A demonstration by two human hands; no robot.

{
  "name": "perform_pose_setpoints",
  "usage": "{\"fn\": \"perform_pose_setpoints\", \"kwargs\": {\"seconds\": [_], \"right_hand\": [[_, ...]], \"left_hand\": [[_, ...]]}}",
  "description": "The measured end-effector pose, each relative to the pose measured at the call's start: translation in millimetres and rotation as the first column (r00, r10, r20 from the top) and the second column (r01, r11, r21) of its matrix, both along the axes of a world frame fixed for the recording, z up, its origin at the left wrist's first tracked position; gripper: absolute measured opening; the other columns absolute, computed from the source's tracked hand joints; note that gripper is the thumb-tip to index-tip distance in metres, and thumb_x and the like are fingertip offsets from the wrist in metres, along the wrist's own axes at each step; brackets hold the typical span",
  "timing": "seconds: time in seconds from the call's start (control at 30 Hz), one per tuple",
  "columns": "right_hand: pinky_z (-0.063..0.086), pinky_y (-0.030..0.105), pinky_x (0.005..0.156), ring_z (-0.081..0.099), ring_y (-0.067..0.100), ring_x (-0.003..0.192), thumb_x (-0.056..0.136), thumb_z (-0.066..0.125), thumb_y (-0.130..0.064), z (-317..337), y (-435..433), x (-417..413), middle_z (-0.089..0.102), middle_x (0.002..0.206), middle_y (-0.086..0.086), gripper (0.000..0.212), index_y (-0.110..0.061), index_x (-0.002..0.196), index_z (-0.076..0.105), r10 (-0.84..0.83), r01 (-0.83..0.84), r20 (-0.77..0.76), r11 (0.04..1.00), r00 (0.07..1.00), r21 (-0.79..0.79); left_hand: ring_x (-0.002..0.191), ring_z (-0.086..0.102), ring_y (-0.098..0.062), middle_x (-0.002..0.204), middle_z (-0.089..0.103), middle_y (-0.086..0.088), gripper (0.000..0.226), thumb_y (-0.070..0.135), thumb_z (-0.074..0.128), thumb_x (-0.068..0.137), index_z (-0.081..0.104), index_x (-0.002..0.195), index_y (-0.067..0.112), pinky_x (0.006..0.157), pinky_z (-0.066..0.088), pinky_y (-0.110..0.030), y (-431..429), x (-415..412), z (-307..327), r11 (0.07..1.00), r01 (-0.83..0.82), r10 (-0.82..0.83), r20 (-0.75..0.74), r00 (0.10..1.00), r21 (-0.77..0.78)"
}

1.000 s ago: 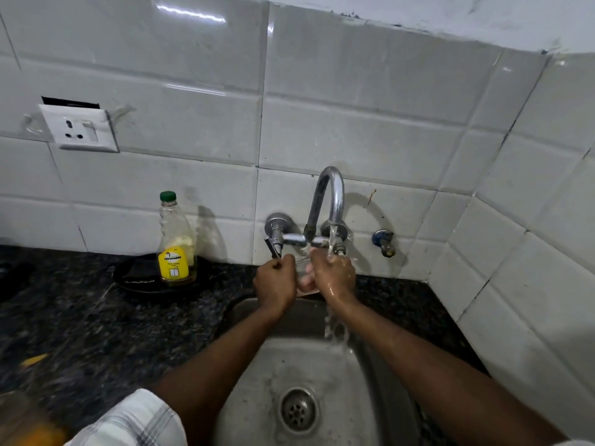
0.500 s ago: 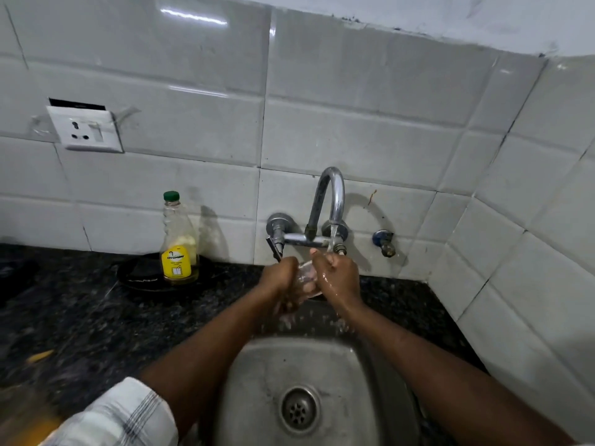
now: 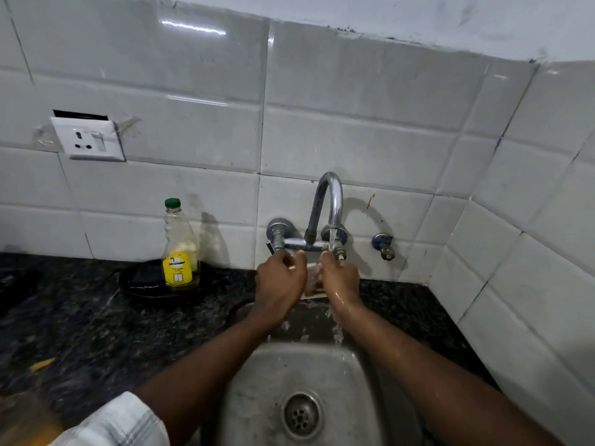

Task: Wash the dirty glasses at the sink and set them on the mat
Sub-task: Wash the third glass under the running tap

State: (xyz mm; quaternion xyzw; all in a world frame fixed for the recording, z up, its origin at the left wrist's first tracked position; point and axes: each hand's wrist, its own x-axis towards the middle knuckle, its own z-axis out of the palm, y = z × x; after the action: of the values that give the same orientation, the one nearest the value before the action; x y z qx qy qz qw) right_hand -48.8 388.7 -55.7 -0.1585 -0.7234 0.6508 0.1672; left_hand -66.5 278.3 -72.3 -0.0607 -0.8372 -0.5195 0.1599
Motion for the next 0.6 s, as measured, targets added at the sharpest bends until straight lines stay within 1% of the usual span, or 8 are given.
{"fn": "perform_pose_setpoints", "kwargs": {"seconds": [0.07, 0.1, 0.2, 0.27, 0.37, 0.43, 0.5, 0.6], "right_hand": [[0.054, 0.034, 0.064, 0.064, 0.023, 0.061, 0.098, 0.052, -0.029, 4, 2, -2, 0.068, 0.065, 0.008, 0.037, -0.007, 0.072, 0.066, 0.023, -0.023, -0.015, 1.000, 1.000, 0.007], [0.056, 0.036, 0.065, 0.066, 0.025, 0.061, 0.098, 0.052, -0.032, 4, 2, -1, 0.068, 0.064, 0.008, 0.039, -0.008, 0.071, 0.066, 0.051, -0.048, -0.050, 0.997, 0.997, 0.063], [0.057, 0.031, 0.055, 0.068, 0.022, 0.052, 0.100, 0.052, -0.034, 2, 1, 6, 0.068, 0.057, 0.009, 0.042, -0.012, 0.066, 0.063, 0.095, -0.058, -0.120, 0.959, 0.988, 0.278], [0.054, 0.025, 0.049, 0.066, 0.018, 0.047, 0.101, 0.051, -0.026, 0, 0, 9, 0.066, 0.055, 0.010, 0.041, -0.008, 0.065, 0.062, 0.096, -0.063, -0.129, 0.969, 0.987, 0.240], [0.054, 0.030, 0.056, 0.062, 0.019, 0.049, 0.097, 0.053, -0.022, -1, 3, 2, 0.064, 0.055, 0.008, 0.041, -0.008, 0.060, 0.062, 0.015, -0.007, -0.112, 0.998, 0.994, 0.066], [0.053, 0.029, 0.057, 0.061, 0.015, 0.053, 0.098, 0.054, -0.024, 1, 2, 1, 0.064, 0.057, 0.003, 0.040, -0.012, 0.061, 0.063, 0.014, -0.010, -0.108, 0.999, 0.994, 0.039], [0.055, 0.031, 0.059, 0.066, 0.016, 0.055, 0.098, 0.056, -0.027, -1, 2, 4, 0.067, 0.060, 0.003, 0.036, -0.012, 0.066, 0.065, 0.082, -0.059, -0.121, 0.981, 0.989, 0.182], [0.059, 0.033, 0.056, 0.070, 0.018, 0.053, 0.094, 0.063, -0.026, -5, 4, 11, 0.071, 0.062, 0.007, 0.026, -0.012, 0.073, 0.067, 0.203, -0.155, -0.113, 0.930, 0.973, 0.333]], "left_hand": [[0.066, 0.060, -0.008, 0.074, 0.065, 0.005, 0.019, 0.032, 0.059, 0.094, 0.064, 0.082, 0.018, 0.059, 0.046, -0.024, 2, 11, -6, 1.000, -0.007, 0.013, -0.247, 0.969, 0.024], [0.063, 0.059, -0.009, 0.072, 0.065, 0.003, 0.020, 0.030, 0.059, 0.094, 0.064, 0.080, 0.017, 0.057, 0.045, -0.025, 2, 6, -6, 0.996, -0.002, 0.016, -0.169, 0.985, 0.085], [0.056, 0.059, -0.021, 0.076, 0.070, -0.011, 0.033, 0.036, 0.048, 0.094, 0.065, 0.088, 0.009, 0.051, 0.045, -0.027, -2, -14, 9, 0.938, 0.032, -0.225, 0.538, 0.813, 0.345], [0.058, 0.060, -0.026, 0.080, 0.070, -0.016, 0.036, 0.037, 0.047, 0.091, 0.064, 0.095, 0.006, 0.051, 0.046, -0.028, -1, -13, 14, 0.925, 0.039, -0.291, 0.639, 0.712, 0.378], [0.061, 0.062, -0.018, 0.071, 0.067, -0.004, 0.029, 0.033, 0.055, 0.095, 0.065, 0.079, 0.011, 0.054, 0.044, -0.022, 6, 0, 4, 0.981, -0.021, -0.014, 0.183, 0.983, 0.191], [0.063, 0.059, -0.010, 0.070, 0.064, 0.003, 0.021, 0.029, 0.059, 0.094, 0.064, 0.079, 0.016, 0.054, 0.042, -0.020, 7, 11, -2, 0.992, -0.044, 0.059, -0.126, 0.990, 0.118], [0.060, 0.062, -0.013, 0.069, 0.066, -0.001, 0.027, 0.029, 0.054, 0.096, 0.068, 0.083, 0.010, 0.052, 0.044, -0.021, 4, -1, 6, 0.976, -0.012, -0.018, 0.138, 0.990, 0.215], [0.060, 0.069, -0.021, 0.074, 0.072, -0.011, 0.032, 0.032, 0.048, 0.095, 0.067, 0.093, 0.006, 0.055, 0.054, -0.023, -7, -8, 23, 0.900, 0.026, -0.332, 0.648, 0.685, 0.434]]}}
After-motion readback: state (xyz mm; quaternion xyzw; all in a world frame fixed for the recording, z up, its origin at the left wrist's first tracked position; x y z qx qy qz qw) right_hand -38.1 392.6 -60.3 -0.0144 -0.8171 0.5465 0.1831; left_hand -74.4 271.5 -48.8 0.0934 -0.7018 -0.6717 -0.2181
